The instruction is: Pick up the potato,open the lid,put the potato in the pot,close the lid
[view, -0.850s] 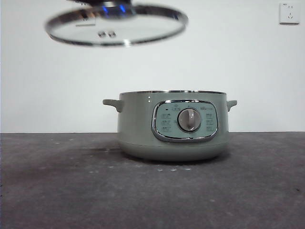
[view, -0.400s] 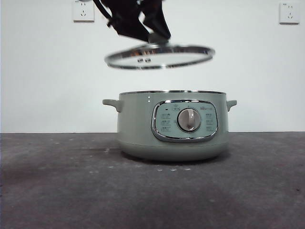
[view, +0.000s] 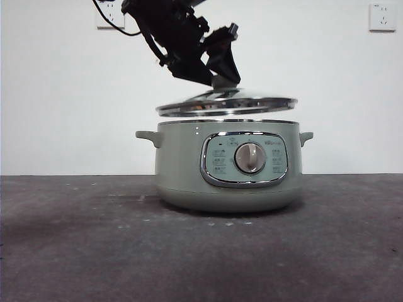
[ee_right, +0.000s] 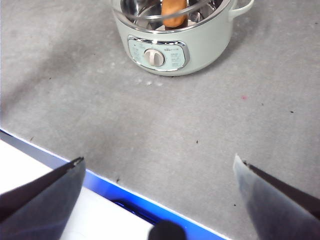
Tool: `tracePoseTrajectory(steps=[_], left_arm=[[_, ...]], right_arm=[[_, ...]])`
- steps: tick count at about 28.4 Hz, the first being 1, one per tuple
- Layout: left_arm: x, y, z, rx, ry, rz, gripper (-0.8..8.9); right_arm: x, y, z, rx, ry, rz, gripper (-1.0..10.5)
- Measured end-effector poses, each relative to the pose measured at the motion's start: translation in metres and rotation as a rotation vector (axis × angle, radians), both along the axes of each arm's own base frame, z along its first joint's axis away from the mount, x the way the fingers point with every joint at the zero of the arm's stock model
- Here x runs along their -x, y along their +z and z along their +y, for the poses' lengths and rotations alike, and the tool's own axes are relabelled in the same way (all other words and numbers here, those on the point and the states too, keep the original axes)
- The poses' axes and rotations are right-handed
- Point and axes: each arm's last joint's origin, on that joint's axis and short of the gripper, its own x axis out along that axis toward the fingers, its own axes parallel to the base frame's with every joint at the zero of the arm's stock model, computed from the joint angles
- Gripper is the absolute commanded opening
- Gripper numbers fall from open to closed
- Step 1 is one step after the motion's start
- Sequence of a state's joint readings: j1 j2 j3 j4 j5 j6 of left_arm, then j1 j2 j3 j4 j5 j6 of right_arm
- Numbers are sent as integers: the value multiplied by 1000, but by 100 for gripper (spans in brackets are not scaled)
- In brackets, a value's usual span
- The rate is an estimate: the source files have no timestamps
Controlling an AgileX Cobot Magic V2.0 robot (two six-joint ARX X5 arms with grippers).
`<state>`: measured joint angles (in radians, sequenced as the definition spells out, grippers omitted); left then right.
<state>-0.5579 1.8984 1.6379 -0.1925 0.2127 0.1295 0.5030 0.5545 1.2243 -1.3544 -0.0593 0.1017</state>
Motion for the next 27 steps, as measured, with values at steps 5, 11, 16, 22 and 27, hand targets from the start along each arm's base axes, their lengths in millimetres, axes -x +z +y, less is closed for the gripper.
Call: tracePoseTrajectory(steps=[5,11,16,22,27], left_arm=[[-4,-10,-3,-14,1,20,-7],[-7,-18,-8,-16,-3,29,-7],[-8,-20,-9,-19,-5,30,-7],[-8,-19,-9,-29,-6,43,84],[-7,-19,-8,-32,-4,48,355]], right_arm=[[0,0,0,6,-8,-3,500],[0,0,0,6,-8,-3,500],[0,0,0,6,-8,-3,500],[0,0,0,11,-15,-6,500],[-1,0,-1,21,-28,-11,501]])
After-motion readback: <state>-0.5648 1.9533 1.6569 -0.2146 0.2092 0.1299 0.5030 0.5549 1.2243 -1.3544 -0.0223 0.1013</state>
